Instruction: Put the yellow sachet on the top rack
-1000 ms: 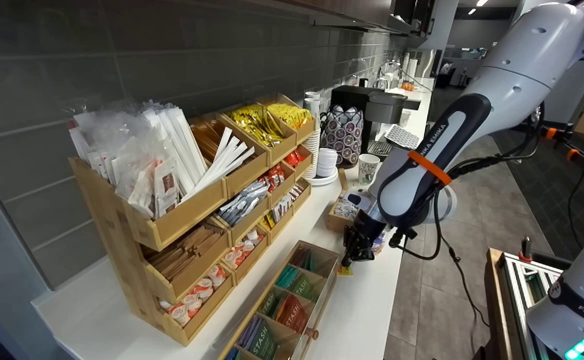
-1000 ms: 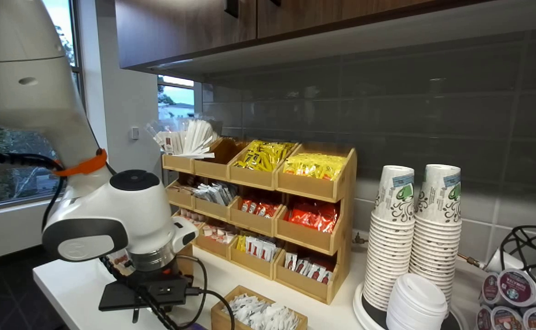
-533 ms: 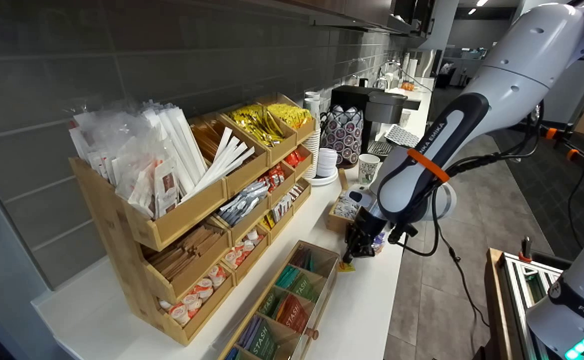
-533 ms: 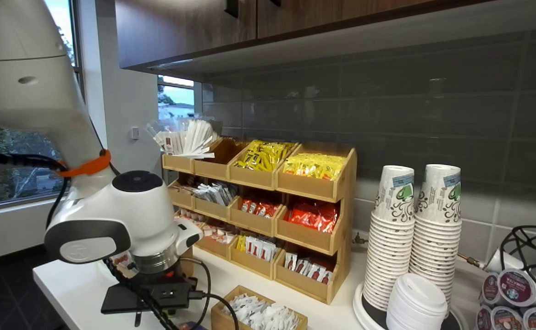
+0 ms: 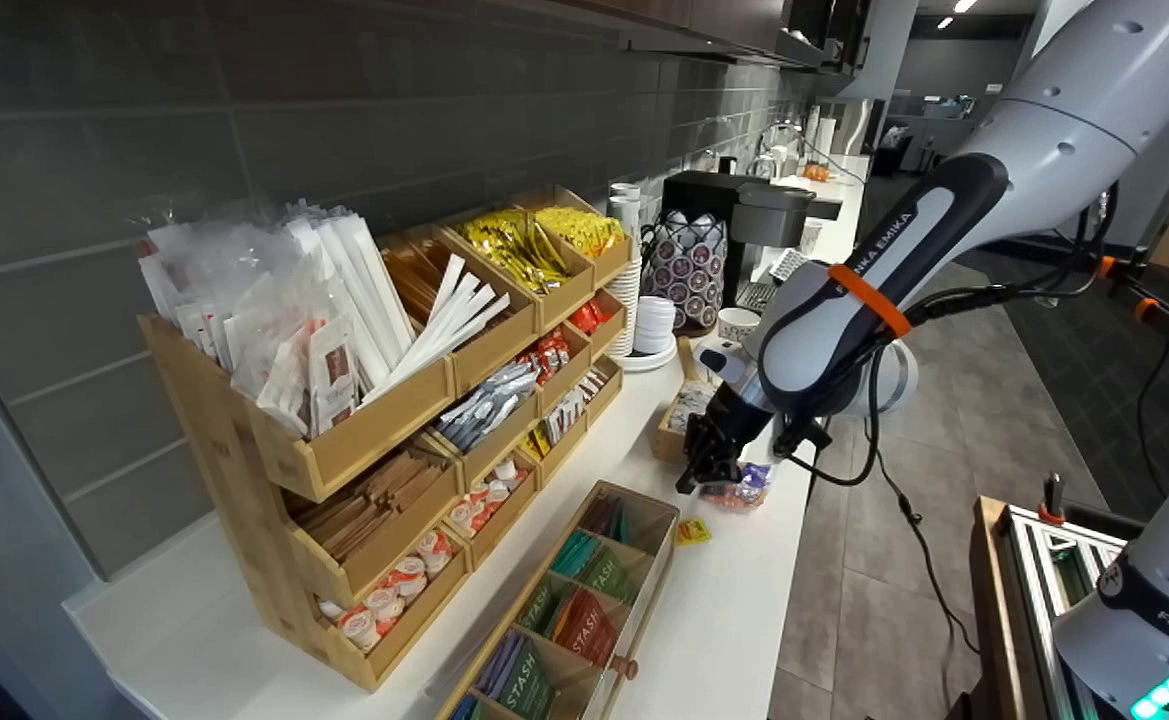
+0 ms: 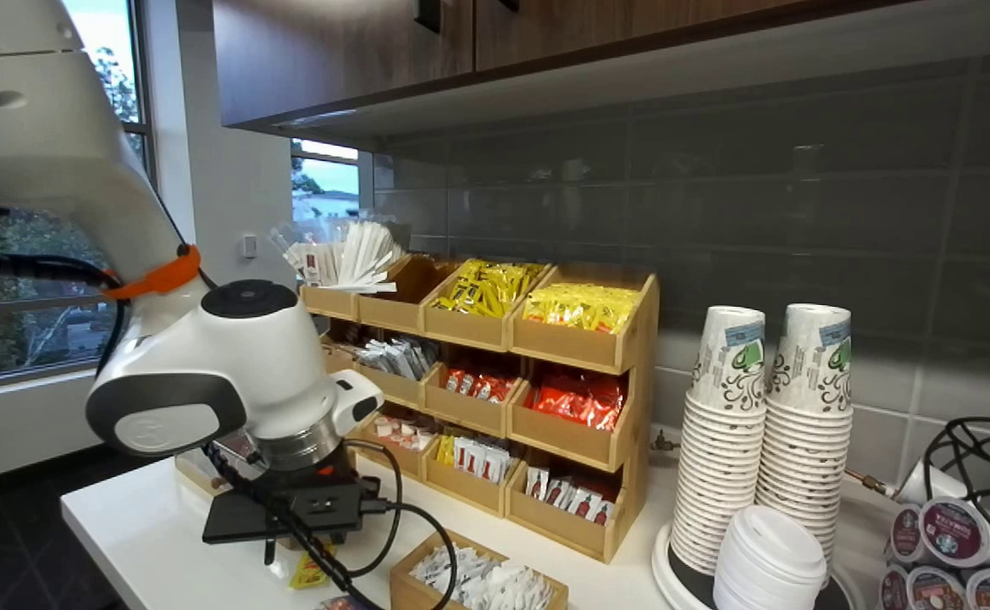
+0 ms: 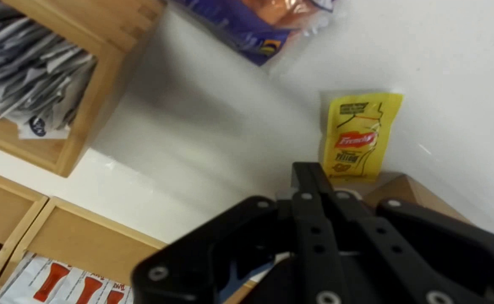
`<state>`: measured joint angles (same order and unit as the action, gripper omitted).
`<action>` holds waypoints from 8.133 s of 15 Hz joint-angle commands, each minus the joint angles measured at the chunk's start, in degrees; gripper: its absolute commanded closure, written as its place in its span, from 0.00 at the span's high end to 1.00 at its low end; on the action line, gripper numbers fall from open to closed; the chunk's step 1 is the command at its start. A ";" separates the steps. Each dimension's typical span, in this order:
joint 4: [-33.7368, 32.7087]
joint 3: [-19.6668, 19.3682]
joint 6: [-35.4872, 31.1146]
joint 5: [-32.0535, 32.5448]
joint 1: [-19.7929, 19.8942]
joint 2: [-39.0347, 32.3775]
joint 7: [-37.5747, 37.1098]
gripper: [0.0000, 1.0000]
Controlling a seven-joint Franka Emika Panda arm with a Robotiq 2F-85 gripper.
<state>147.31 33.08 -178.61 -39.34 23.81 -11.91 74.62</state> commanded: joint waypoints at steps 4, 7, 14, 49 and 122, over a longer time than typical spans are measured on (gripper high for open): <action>2.24 -0.39 -0.43 0.14 -0.12 -0.34 0.07 0.56; 2.37 -0.42 -0.68 0.40 -0.38 -1.84 0.13 0.78; 1.04 1.42 -1.26 -0.24 0.26 -5.44 0.98 0.99; 1.74 5.59 0.18 -1.24 6.44 15.92 -5.19 0.00; -30.41 -19.66 -2.66 27.59 -6.39 0.76 -31.60 0.00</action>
<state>114.89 13.68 -182.18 -11.29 17.46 -12.84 43.72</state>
